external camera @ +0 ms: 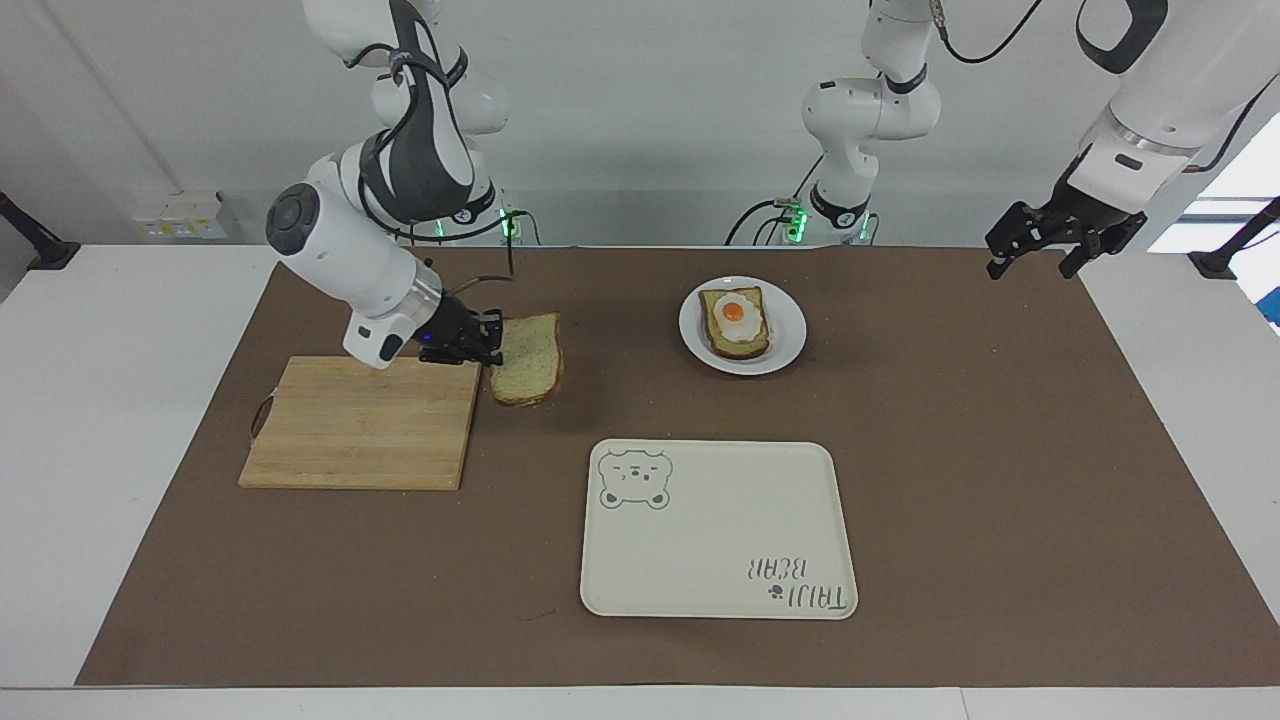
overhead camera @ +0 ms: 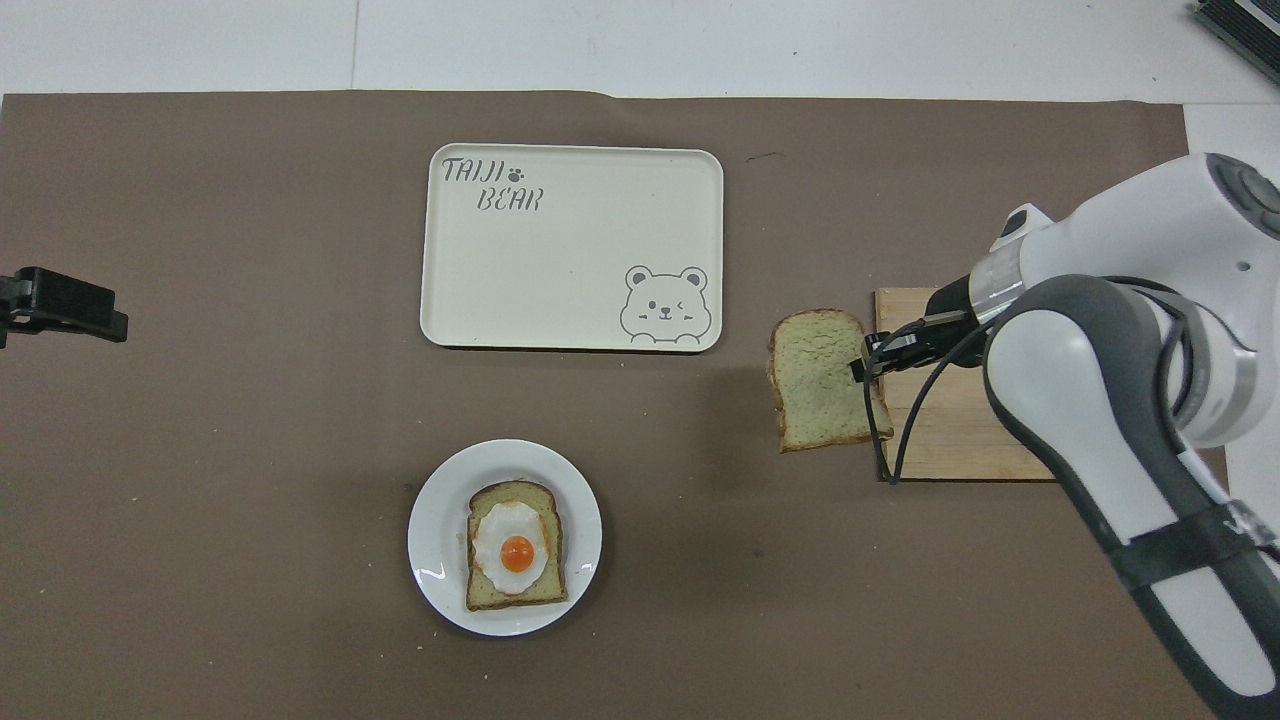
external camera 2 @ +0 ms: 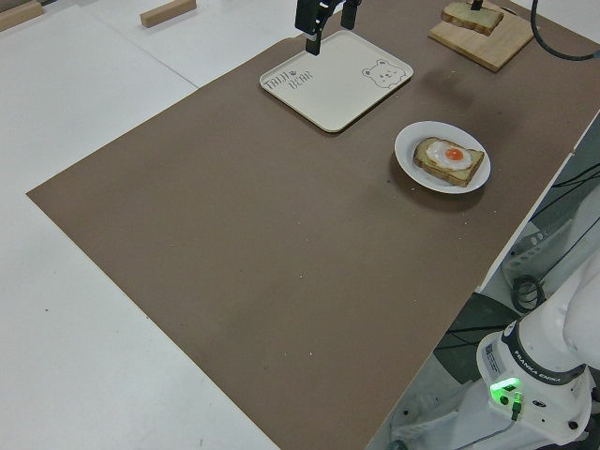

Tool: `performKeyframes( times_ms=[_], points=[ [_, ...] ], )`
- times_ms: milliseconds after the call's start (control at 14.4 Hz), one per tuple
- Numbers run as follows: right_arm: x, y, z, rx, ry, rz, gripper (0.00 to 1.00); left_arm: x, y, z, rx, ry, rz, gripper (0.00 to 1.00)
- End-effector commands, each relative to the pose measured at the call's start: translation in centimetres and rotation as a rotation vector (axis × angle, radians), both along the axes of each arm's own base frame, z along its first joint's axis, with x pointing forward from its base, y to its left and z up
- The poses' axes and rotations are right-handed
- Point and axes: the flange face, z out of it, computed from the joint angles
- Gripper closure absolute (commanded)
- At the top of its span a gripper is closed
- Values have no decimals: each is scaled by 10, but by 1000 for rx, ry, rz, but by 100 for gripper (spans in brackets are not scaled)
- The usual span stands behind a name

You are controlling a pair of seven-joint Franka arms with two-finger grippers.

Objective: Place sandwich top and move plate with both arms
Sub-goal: 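Lift the bread slice with the right gripper toward the plate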

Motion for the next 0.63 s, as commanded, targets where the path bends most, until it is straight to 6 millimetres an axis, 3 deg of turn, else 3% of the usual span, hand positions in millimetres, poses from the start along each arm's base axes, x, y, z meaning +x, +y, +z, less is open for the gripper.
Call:
performKeyframes(
  times_ms=[0,557],
  points=[
    [-11,61,10,0,-20,-28,100,-5,3,4,9,8,-3,0],
    [-68,199,9,-18,-14,-49,100,-5,3,5,9,7,-3,0]
  ],
)
